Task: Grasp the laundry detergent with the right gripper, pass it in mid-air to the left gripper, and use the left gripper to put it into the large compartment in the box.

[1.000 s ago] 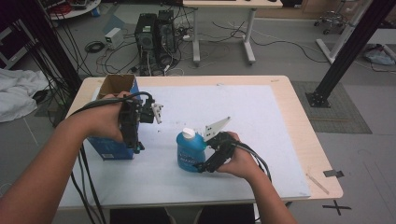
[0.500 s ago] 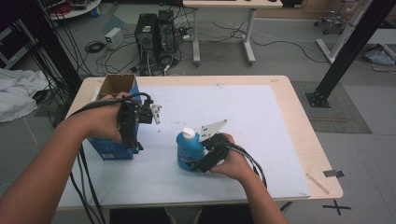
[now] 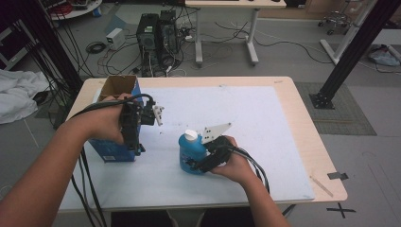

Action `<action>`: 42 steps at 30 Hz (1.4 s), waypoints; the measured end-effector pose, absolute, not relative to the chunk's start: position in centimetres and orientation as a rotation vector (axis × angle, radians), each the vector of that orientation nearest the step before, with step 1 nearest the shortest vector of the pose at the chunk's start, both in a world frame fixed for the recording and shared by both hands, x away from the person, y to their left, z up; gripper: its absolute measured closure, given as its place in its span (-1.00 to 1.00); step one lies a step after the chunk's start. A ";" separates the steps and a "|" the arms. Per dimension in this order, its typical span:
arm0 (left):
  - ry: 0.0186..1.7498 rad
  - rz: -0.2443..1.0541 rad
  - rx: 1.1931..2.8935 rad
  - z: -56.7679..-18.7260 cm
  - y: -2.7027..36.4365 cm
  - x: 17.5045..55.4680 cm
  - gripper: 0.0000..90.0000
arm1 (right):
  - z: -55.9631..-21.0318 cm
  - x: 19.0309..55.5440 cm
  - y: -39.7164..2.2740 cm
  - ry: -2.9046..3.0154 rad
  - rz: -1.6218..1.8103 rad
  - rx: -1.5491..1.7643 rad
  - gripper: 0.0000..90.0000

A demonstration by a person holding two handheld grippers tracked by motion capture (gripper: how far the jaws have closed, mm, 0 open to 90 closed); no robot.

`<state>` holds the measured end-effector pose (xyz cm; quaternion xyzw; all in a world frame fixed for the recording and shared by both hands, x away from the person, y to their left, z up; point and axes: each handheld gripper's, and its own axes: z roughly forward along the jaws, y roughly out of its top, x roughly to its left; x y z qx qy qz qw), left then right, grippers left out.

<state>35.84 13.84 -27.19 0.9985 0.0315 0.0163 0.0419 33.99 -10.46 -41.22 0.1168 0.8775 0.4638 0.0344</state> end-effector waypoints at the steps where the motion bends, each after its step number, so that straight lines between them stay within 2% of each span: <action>1: 0.096 0.050 3.056 -27.2 13.8 35.8 -0.84 | -41.2 34.0 -10.5 2.698 1.426 0.359 -0.46; 17: 0.098 0.056 3.061 -27.2 13.6 35.9 -0.84 | -41.5 33.7 -10.5 2.672 1.449 0.351 -0.27; 26: 0.110 0.065 3.056 -27.2 13.7 35.9 -0.84 | -41.6 33.5 -10.3 2.669 1.481 0.314 -0.07; 42: 0.093 0.074 3.067 -27.0 13.3 35.7 -0.84 | -41.8 33.3 -10.8 2.621 1.548 0.334 0.02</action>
